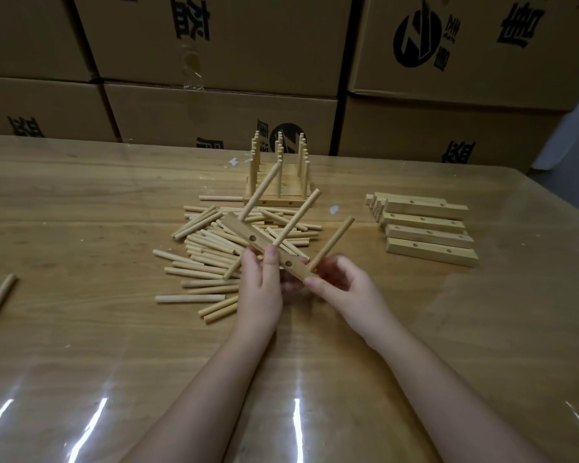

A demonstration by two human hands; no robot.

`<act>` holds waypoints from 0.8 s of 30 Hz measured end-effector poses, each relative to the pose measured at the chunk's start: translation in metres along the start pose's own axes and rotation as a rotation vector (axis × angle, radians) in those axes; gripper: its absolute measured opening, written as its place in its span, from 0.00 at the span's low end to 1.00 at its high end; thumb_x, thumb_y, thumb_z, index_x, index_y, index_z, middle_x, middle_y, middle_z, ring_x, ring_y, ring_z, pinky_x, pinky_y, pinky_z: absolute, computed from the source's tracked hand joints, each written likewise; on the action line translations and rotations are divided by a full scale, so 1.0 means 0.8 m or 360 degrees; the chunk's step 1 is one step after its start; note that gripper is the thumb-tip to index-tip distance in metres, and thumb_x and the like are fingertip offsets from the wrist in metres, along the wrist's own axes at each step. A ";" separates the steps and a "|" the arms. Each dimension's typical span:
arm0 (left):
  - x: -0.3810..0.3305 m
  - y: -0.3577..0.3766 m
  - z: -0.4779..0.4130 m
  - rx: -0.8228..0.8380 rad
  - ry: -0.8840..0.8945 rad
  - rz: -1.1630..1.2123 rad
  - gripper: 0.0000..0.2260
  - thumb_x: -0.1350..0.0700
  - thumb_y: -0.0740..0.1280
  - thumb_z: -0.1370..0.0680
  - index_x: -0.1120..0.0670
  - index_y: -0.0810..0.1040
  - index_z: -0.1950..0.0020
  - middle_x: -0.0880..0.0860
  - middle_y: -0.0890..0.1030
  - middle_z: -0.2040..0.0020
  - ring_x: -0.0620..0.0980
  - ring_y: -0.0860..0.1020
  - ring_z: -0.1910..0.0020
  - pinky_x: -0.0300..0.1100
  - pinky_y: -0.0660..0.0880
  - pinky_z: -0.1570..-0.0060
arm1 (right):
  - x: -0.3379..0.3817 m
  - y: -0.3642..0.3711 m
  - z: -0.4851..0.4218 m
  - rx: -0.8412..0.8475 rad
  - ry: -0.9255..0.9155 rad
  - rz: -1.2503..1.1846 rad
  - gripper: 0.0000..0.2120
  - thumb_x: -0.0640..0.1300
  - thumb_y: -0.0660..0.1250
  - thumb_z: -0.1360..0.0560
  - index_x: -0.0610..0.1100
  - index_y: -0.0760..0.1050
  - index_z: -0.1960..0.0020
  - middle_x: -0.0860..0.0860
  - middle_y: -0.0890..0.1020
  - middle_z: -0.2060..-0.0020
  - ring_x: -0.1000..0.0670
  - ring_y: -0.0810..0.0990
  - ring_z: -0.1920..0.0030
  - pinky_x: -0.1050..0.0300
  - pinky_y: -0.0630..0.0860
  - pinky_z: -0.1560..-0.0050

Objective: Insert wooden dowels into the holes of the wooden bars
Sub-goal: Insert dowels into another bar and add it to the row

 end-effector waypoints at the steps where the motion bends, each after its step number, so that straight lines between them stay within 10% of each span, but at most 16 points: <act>1: 0.002 0.000 -0.001 0.0000 -0.0042 0.0045 0.06 0.55 0.54 0.17 0.56 0.66 0.49 0.54 0.84 0.58 0.52 0.84 0.59 0.40 0.79 0.67 | -0.001 -0.003 -0.001 -0.0006 0.0000 0.0042 0.08 0.44 0.72 0.29 0.51 0.76 0.53 0.52 0.82 0.57 0.53 0.80 0.54 0.62 0.76 0.53; 10: 0.021 0.015 0.003 0.0254 -0.0224 -0.0378 0.08 0.60 0.55 0.17 0.55 0.72 0.44 0.56 0.82 0.60 0.48 0.81 0.67 0.38 0.78 0.68 | -0.020 -0.053 -0.018 -0.0482 -0.0019 0.0372 0.10 0.40 0.72 0.30 0.45 0.77 0.50 0.54 0.76 0.57 0.60 0.75 0.59 0.75 0.69 0.59; 16: 0.018 0.023 0.012 0.0481 -0.0211 -0.0689 0.09 0.61 0.56 0.18 0.52 0.75 0.52 0.51 0.80 0.66 0.44 0.78 0.71 0.35 0.74 0.70 | -0.042 -0.101 -0.020 -0.0938 0.0151 0.0570 0.11 0.45 0.71 0.28 0.46 0.76 0.47 0.52 0.76 0.53 0.62 0.72 0.61 0.74 0.64 0.65; 24: 0.022 0.021 0.012 0.0498 -0.0192 -0.0780 0.08 0.60 0.58 0.19 0.51 0.75 0.52 0.49 0.81 0.67 0.44 0.79 0.70 0.33 0.73 0.69 | -0.056 -0.101 -0.028 -0.0916 0.0359 0.1000 0.14 0.50 0.69 0.27 0.46 0.75 0.44 0.50 0.75 0.49 0.54 0.72 0.58 0.61 0.64 0.66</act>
Point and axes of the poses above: each hand's wrist, its own z-axis away from the middle knuckle, its own y-axis out of the palm, x = y × z, the point moved 5 cm from there along -z, towards the middle knuckle
